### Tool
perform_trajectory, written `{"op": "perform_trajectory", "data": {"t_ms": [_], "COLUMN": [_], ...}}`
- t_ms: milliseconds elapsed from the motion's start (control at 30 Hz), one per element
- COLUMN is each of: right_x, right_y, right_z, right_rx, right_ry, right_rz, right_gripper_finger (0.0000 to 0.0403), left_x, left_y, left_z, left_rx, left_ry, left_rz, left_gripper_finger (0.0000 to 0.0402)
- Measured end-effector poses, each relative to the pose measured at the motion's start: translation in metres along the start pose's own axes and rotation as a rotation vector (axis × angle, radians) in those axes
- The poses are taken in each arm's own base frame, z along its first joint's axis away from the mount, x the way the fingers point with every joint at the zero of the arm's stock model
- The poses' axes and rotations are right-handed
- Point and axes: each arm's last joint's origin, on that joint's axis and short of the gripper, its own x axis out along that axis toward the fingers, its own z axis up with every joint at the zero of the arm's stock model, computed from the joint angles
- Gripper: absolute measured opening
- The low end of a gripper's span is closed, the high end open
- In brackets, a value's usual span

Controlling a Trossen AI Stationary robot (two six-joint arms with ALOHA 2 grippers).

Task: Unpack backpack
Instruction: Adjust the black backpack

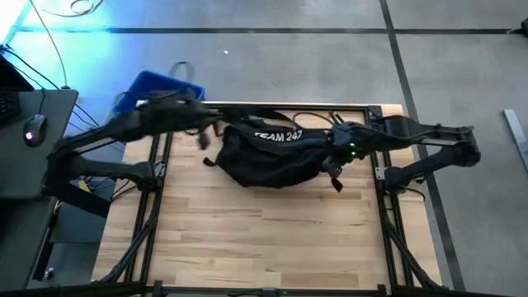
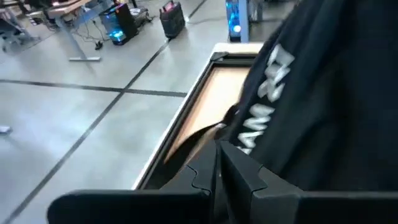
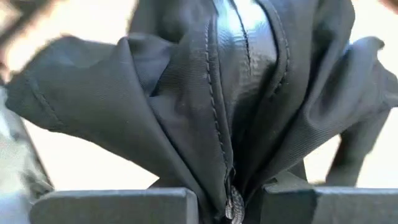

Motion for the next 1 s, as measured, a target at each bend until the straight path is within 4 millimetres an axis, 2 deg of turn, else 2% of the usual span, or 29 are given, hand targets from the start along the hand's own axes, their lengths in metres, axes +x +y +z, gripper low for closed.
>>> {"op": "perform_trajectory", "data": {"t_ms": [200,333,433,567,667,767,900,1000], "right_x": [-0.014,-0.025,-0.040,-0.046,-0.051,-0.062,-0.072,-0.069], "right_y": [0.057,0.093,0.116,0.128,0.123,0.120,0.116,0.106], "right_z": [0.034,0.058,0.074,0.085,0.093,0.100,0.111,0.117], "right_rx": [-0.027,-0.036,-0.055,-0.039,0.002,-0.030,-0.036,0.022], "right_ry": [-0.131,-0.216,-0.309,-0.457,-0.512,-0.589,-0.690,-0.711], "right_rz": [0.051,0.127,0.190,0.308,0.346,0.318,0.265,0.189], "right_gripper_finger": [0.0031,0.0031,0.0031,0.0031,0.0031,0.0031,0.0031,0.0031], "left_x": [0.078,0.110,0.125,0.136,0.138,0.132,0.125,0.117], "left_y": [-0.009,-0.023,-0.038,-0.065,-0.090,-0.114,-0.136,-0.139], "left_z": [-0.015,-0.031,-0.039,-0.045,-0.043,-0.040,-0.040,-0.042], "left_rx": [0.007,-0.005,-0.012,-0.034,-0.067,-0.049,-0.019,-0.017], "left_ry": [0.054,0.107,0.127,0.145,0.125,0.127,0.156,0.229], "left_rz": [-0.219,-0.383,-0.526,-0.707,-0.853,-0.929,-0.937,-0.829], "left_gripper_finger": [0.0000,0.0000,0.0000,0.0000,0.0000,0.0000,0.0000,0.0000]}}
